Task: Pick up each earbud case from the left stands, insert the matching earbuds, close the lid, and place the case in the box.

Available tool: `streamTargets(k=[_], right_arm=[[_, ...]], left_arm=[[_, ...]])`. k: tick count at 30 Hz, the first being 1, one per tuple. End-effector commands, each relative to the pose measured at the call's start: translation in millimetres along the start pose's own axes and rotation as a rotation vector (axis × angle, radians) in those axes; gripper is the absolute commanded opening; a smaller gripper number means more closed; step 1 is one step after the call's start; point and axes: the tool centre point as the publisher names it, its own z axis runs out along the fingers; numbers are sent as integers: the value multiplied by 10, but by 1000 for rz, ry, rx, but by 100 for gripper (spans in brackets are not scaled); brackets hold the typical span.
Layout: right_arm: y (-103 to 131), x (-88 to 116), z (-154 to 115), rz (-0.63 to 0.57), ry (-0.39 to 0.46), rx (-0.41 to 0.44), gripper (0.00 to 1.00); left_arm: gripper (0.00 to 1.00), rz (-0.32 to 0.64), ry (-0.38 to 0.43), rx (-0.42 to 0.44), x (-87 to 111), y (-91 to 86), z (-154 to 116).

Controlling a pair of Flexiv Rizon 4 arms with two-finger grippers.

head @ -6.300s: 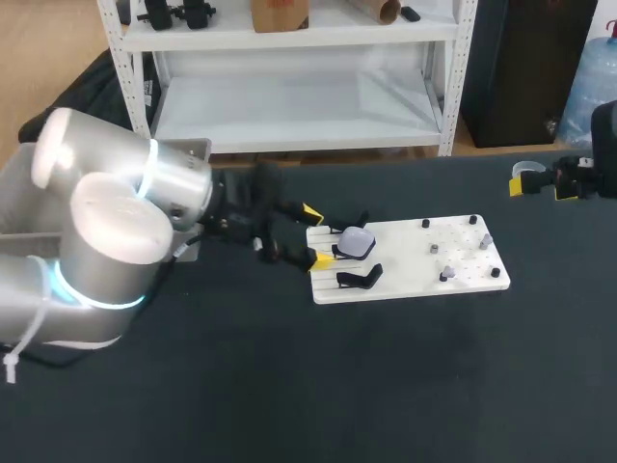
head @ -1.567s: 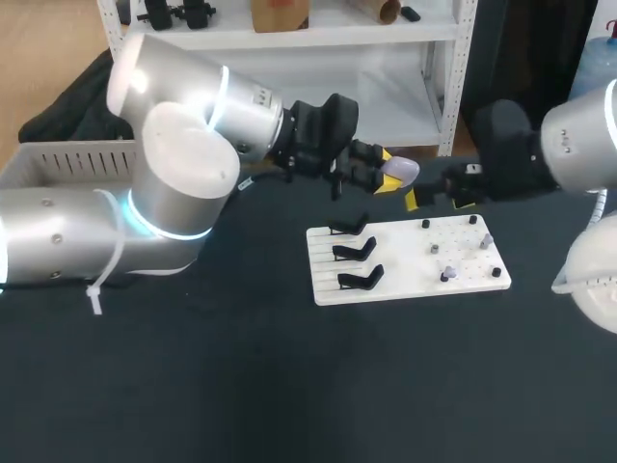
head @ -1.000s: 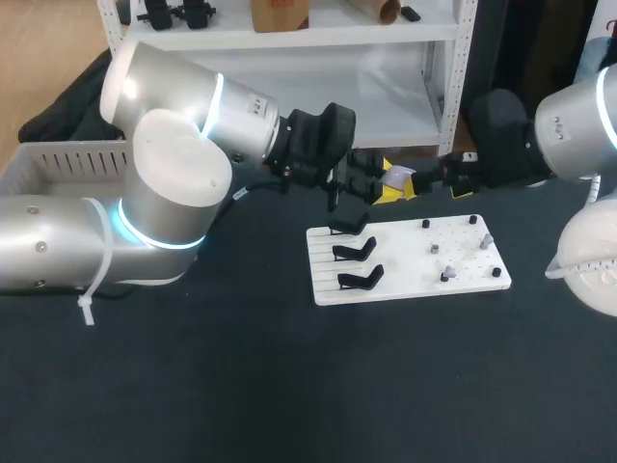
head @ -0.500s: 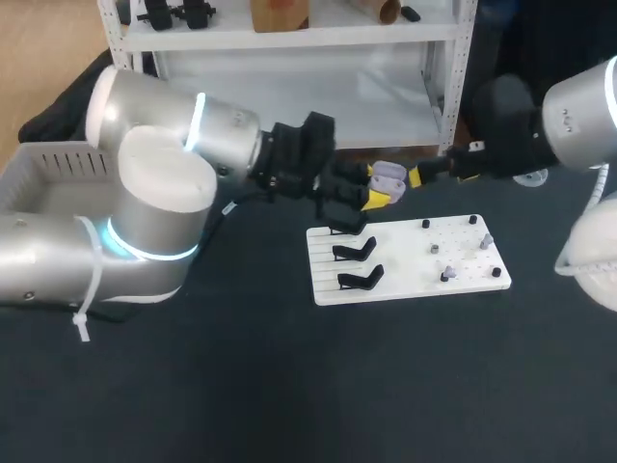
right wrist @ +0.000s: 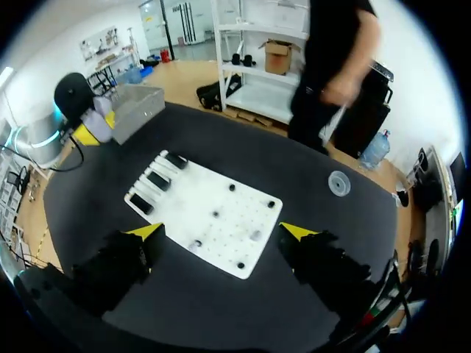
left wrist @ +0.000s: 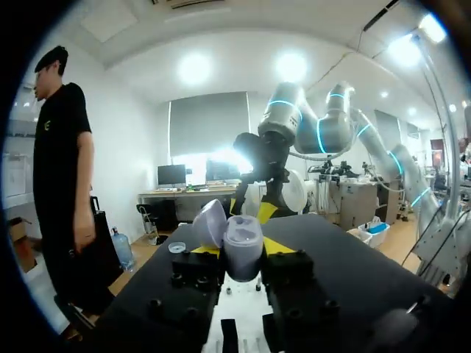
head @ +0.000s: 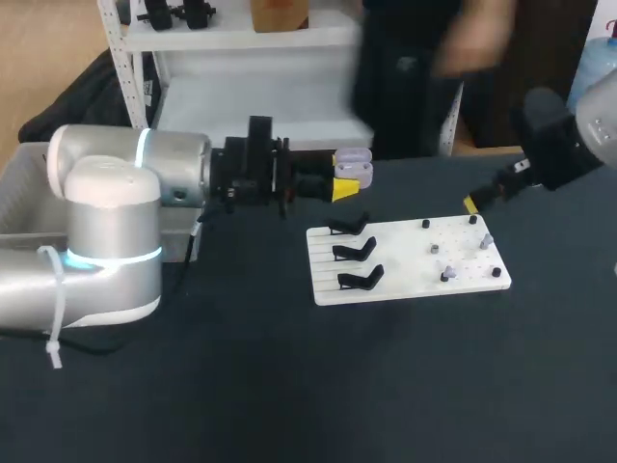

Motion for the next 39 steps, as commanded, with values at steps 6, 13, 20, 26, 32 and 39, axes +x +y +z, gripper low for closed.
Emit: streamTargets(k=[6,13,20,26,32,39], right_arm=[[-118,221,168,7,109,76,100],[-217,363,280,-29,129,78,100],[-253,512,351,-41,145,77,100],[-326,571,360,-36,157,88,100],[-443,546,375,-51,179,95,100],[-494,483,399,-69,224,157,100]], left_arm=[[0,-77,-10,-19,-109,26,-129],[0,-5,61,-88,-70,118,-60],[0,-50,28,-59,227,105,54],[0,-72,39,-30,345,-104,142],[0,-69,38,-27,354,-242,159],[0,-77,30,-34,336,-273,135]])
